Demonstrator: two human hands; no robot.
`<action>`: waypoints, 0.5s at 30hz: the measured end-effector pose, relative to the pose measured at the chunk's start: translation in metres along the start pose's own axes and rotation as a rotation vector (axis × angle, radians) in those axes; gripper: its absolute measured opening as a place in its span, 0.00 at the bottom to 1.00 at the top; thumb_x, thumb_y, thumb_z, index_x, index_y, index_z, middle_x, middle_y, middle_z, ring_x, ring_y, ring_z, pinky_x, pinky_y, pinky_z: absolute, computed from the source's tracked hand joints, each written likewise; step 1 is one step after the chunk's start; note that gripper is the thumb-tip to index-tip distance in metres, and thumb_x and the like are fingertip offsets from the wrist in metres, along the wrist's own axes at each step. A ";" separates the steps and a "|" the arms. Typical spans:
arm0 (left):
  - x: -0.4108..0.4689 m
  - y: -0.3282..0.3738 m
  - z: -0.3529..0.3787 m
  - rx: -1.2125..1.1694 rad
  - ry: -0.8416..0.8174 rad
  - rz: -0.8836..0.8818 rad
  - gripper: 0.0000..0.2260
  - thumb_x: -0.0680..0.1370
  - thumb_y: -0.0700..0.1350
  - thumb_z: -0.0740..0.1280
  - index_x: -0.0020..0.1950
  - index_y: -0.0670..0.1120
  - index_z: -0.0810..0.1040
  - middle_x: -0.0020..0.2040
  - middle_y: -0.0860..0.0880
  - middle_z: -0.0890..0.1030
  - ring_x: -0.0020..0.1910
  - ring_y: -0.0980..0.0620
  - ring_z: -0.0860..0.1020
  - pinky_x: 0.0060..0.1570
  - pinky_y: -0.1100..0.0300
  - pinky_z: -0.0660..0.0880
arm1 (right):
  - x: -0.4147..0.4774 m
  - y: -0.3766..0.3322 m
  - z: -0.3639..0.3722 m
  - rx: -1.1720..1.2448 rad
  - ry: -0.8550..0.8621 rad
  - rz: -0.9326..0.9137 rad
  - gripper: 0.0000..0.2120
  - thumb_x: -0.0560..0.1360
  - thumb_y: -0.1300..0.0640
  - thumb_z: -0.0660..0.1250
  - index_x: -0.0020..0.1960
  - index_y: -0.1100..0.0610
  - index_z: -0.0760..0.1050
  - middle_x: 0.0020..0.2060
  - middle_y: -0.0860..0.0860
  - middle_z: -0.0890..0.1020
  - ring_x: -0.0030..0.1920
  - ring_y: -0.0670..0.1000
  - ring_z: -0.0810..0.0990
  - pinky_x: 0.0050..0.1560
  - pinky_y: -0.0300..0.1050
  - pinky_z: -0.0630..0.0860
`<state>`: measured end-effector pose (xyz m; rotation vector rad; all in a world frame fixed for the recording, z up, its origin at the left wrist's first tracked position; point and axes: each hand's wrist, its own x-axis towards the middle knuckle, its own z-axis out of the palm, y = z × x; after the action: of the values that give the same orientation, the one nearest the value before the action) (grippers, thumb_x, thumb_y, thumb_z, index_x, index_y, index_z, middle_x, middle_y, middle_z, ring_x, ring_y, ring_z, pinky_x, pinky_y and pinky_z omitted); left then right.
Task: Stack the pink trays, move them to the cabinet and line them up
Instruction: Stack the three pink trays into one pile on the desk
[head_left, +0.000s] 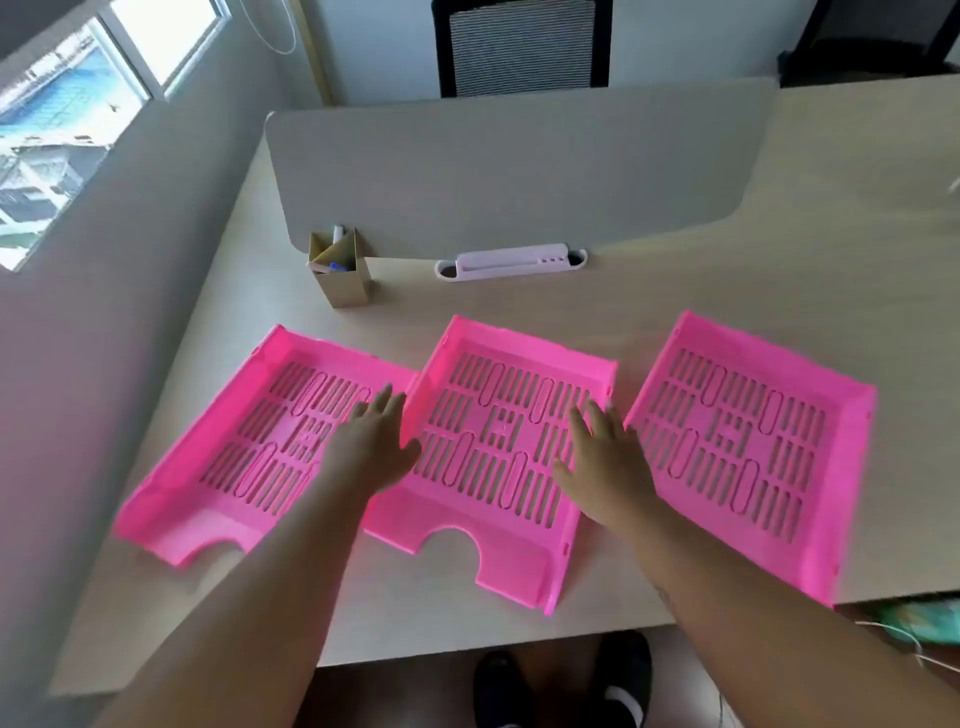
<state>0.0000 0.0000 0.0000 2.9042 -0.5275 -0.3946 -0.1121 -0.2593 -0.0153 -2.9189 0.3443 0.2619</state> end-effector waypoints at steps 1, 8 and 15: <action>-0.004 -0.003 0.003 0.009 -0.028 -0.015 0.32 0.77 0.49 0.65 0.79 0.47 0.57 0.79 0.45 0.59 0.73 0.39 0.64 0.62 0.37 0.71 | -0.005 0.000 0.006 -0.025 -0.033 0.024 0.37 0.79 0.44 0.59 0.80 0.57 0.49 0.80 0.59 0.51 0.79 0.61 0.48 0.77 0.61 0.51; -0.014 -0.019 0.042 0.030 -0.035 0.042 0.35 0.79 0.49 0.60 0.80 0.47 0.44 0.80 0.47 0.46 0.77 0.40 0.53 0.70 0.41 0.56 | -0.010 0.012 0.036 -0.010 -0.073 0.142 0.40 0.80 0.43 0.54 0.80 0.58 0.36 0.79 0.60 0.39 0.79 0.60 0.37 0.76 0.59 0.40; -0.032 -0.003 0.066 0.110 0.038 0.088 0.39 0.78 0.55 0.58 0.79 0.44 0.38 0.78 0.46 0.38 0.76 0.43 0.38 0.73 0.41 0.37 | 0.009 0.035 0.027 -0.062 -0.132 0.113 0.36 0.81 0.50 0.52 0.79 0.57 0.32 0.79 0.56 0.37 0.78 0.60 0.34 0.75 0.61 0.36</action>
<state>-0.0466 0.0074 -0.0560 2.9724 -0.6894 -0.3071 -0.1158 -0.2892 -0.0489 -2.9272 0.4893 0.4873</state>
